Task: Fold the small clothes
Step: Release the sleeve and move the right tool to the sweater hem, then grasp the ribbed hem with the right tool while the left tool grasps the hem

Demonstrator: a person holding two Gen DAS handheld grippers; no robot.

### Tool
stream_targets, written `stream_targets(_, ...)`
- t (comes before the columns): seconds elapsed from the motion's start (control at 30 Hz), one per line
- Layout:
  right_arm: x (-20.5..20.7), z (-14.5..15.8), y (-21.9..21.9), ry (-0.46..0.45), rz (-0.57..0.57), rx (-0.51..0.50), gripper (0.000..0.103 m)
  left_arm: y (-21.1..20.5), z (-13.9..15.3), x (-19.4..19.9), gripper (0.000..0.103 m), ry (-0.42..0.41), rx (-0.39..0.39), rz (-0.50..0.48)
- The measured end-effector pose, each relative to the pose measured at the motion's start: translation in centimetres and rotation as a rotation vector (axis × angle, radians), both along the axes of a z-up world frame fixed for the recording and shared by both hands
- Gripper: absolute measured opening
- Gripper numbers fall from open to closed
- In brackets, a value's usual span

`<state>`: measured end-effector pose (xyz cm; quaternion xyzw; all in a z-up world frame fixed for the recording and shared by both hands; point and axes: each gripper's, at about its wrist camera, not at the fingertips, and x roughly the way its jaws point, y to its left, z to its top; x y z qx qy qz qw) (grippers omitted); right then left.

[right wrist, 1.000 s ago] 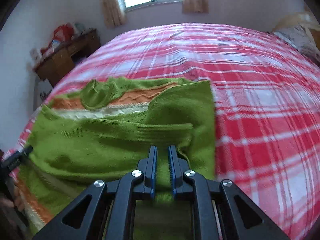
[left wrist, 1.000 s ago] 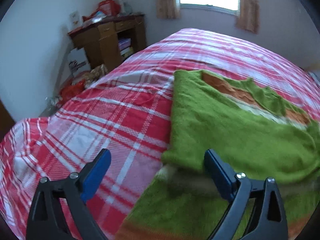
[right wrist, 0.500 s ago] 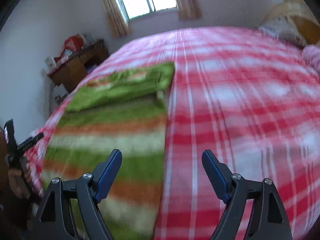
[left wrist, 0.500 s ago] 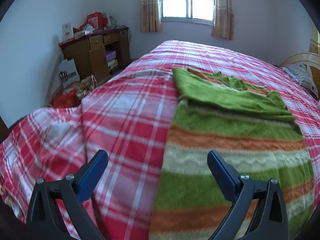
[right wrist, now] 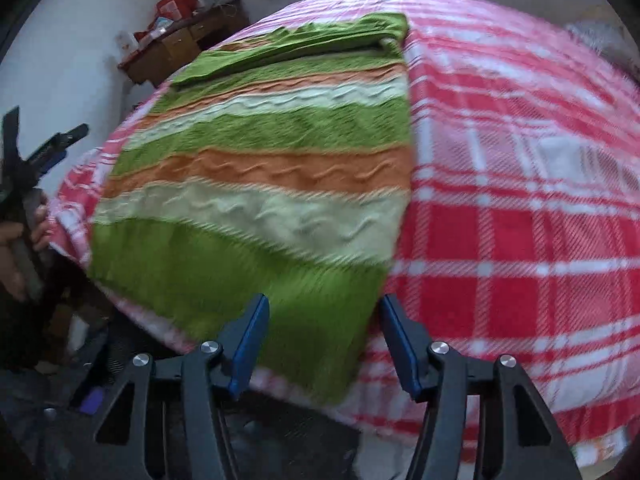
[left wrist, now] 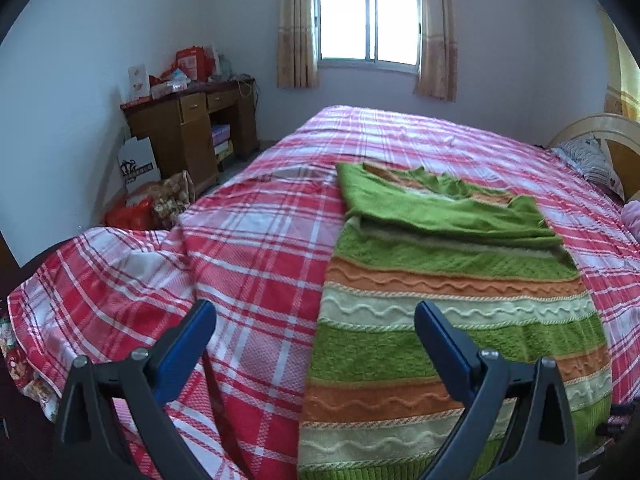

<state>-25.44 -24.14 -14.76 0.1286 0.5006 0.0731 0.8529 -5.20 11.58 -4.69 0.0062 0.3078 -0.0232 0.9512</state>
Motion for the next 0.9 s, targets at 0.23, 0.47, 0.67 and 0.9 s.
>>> stream_targets(0.23, 0.1, -1.1, 0.3, 0.045, 0.012, 0.097, 0.051, 0.9, 0.2, -0.3, 0.101, -0.010, -0.018, 0.014)
stream_targets(0.47, 0.4, -1.4, 0.0, 0.079, 0.008, 0.099, 0.017, 1.3, 0.3, -0.3, 0.101, -0.013, -0.028, 0.022)
stream_targets(0.67, 1.3, -0.8, -0.9, 0.088, 0.044, 0.252, 0.010, 2.0, 0.7, -0.2, 0.101, -0.027, -0.022, 0.042)
stream_targets(0.9, 7.4, 5.0, -1.3, -0.101, 0.088, 0.452, 0.010, 3.1, 1.1, 0.7, 0.101, -0.029, -0.018, 0.063)
